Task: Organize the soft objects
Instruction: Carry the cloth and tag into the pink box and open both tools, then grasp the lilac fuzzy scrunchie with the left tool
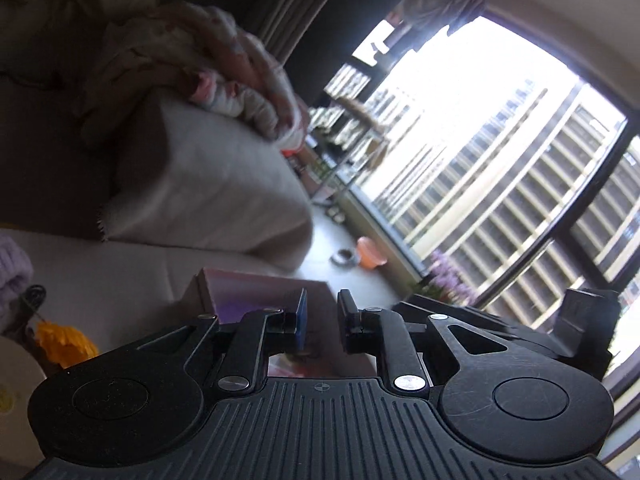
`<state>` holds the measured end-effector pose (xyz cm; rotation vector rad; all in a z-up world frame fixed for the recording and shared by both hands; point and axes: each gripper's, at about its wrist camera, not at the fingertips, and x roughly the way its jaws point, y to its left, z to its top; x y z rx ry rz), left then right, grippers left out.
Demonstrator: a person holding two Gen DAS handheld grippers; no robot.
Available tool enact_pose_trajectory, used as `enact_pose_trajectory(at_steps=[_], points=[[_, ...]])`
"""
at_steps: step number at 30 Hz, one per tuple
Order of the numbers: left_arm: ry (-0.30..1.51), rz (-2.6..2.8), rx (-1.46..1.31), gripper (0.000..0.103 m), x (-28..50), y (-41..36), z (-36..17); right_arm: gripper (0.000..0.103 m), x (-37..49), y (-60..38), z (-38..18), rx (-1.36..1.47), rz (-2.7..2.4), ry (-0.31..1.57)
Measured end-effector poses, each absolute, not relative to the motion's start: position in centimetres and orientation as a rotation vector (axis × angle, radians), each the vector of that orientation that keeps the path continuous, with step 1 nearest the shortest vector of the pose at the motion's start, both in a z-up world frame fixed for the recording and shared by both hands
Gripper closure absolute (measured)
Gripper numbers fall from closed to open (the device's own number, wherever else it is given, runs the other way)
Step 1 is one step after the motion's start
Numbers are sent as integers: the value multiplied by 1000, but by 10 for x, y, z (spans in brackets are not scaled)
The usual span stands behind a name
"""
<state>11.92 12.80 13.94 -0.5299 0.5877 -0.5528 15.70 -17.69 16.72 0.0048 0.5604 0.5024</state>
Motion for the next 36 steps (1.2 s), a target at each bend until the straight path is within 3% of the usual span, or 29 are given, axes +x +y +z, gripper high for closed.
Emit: enact_pose_trajectory(at_steps=[4, 9, 12, 18, 21, 26, 36], points=[[474, -496, -400, 85, 92, 142, 163, 44, 140, -157, 188, -17, 511, 551], [536, -297, -469, 85, 90, 206, 159, 32, 124, -134, 224, 24, 545, 507], [536, -193, -432, 85, 88, 246, 146, 32, 130, -111, 245, 89, 607, 511], [758, -114, -394, 85, 148, 287, 108, 32, 163, -41, 267, 64, 747, 567], [794, -118, -351, 85, 187, 287, 95, 32, 179, -7, 257, 3, 784, 631], [838, -182, -26, 85, 232, 249, 83, 32, 202, 9, 223, -51, 787, 708], [915, -201, 464, 80, 234, 190, 52, 32, 236, -9, 166, -95, 745, 802]])
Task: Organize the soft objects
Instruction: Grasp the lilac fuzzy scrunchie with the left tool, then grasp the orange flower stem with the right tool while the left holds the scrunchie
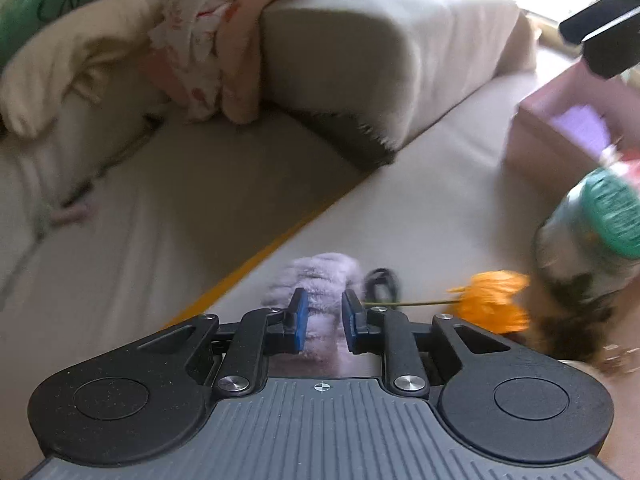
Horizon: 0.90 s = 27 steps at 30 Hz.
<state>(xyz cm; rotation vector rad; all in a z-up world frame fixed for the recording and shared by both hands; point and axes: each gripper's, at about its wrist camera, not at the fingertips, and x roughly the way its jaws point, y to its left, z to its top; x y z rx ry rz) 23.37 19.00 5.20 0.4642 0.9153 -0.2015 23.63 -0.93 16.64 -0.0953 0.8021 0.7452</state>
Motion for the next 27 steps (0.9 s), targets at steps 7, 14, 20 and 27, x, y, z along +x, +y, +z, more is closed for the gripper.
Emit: enact_pose_trajectory(at_steps=[7, 14, 20, 27], points=[[935, -65, 409, 78, 254, 231, 43, 32, 243, -5, 149, -88, 760, 848], [923, -65, -70, 80, 259, 295, 39, 32, 245, 10, 147, -85, 767, 910], [802, -99, -321, 83, 206, 324, 49, 49, 260, 51, 141, -70, 816, 1108], [711, -128, -391, 83, 130, 336, 61, 67, 288, 127, 93, -164, 779, 1351]])
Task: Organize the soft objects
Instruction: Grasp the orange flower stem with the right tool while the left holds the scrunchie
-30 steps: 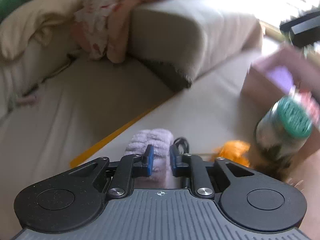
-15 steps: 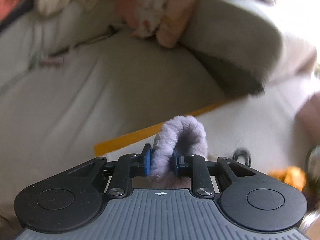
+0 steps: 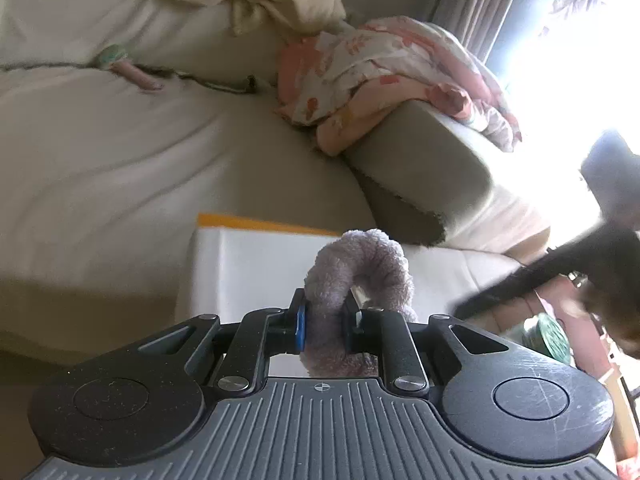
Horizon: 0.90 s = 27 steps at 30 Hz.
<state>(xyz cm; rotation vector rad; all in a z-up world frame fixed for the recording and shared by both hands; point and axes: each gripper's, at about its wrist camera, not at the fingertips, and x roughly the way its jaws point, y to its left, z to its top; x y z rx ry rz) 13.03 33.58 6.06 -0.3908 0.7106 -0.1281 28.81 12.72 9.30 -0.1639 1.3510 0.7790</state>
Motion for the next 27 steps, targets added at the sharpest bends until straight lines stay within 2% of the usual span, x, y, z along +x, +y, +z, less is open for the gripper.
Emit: enact_pose_trajectory(at_steps=[3, 7, 8, 10, 12, 15, 20, 27], points=[[734, -125, -422, 84, 111, 343, 56, 72, 294, 149, 76, -176, 789, 1385], [761, -101, -446, 83, 91, 350, 45, 74, 294, 164, 59, -218, 767, 1413], [765, -93, -453, 83, 86, 351, 43, 79, 293, 165, 56, -225, 757, 1420], [770, -74, -482, 83, 76, 355, 38, 96, 293, 162, 51, -224, 750, 1434], [766, -46, -511, 83, 70, 361, 36, 101, 293, 156, 55, -210, 741, 1432], [734, 13, -549, 83, 57, 372, 45, 101, 290, 145, 77, -172, 751, 1371], [621, 100, -529, 84, 36, 378, 98, 101, 269, 108, 154, -99, 818, 1201], [511, -81, -446, 83, 57, 305, 175, 101, 226, 4, 261, -26, 855, 904]])
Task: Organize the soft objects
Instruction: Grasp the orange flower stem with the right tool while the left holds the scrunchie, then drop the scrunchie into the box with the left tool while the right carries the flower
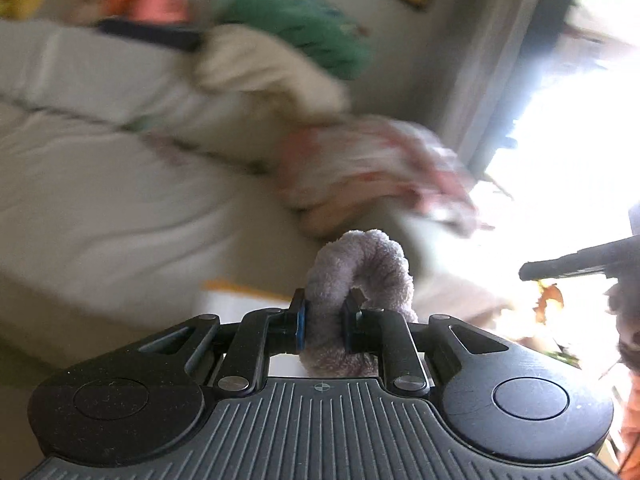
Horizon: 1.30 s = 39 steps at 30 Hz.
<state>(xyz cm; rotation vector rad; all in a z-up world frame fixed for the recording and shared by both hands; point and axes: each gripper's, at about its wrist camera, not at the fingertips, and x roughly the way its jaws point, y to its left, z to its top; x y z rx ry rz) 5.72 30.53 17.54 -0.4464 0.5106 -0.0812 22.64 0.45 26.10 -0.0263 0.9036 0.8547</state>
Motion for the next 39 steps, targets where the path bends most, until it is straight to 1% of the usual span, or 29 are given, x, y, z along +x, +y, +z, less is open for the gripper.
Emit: enact_pose_trajectory(at_steps=[3, 6, 9, 11, 14, 17, 20, 22, 30, 34, 35, 37, 38, 39], points=[[537, -253, -444, 83, 92, 243, 184, 101, 212, -50, 280, -13, 818, 802], [607, -414, -452, 83, 131, 174, 172, 101, 205, -98, 278, -6, 751, 751], [682, -536, -437, 81, 164, 107, 147, 100, 209, -144, 256, 17, 684, 774], [759, -589, -380, 79, 181, 62, 121, 100, 214, -159, 235, 30, 640, 807], [865, -570, -189, 78, 191, 8, 86, 100, 221, -178, 203, 35, 587, 836], [874, -593, -55, 75, 187, -15, 69, 100, 226, -193, 183, 63, 578, 871], [816, -598, 12, 75, 177, -16, 75, 100, 237, -192, 161, 88, 603, 925], [788, -580, -2, 75, 176, -5, 85, 100, 244, -182, 144, 97, 610, 976], [664, -407, -128, 75, 158, 85, 130, 101, 262, -158, 71, 72, 535, 1162], [647, -313, -184, 75, 146, 132, 136, 100, 264, -159, 69, 41, 494, 1178], [652, -287, -200, 75, 144, 145, 135, 96, 263, -161, 73, 49, 498, 1181], [657, -247, -237, 75, 141, 168, 133, 78, 258, -162, 86, 33, 501, 1164], [659, -229, -260, 75, 140, 180, 131, 58, 256, -161, 94, 17, 493, 1142], [659, -217, -277, 75, 137, 190, 131, 45, 250, -159, 105, -4, 482, 1105]])
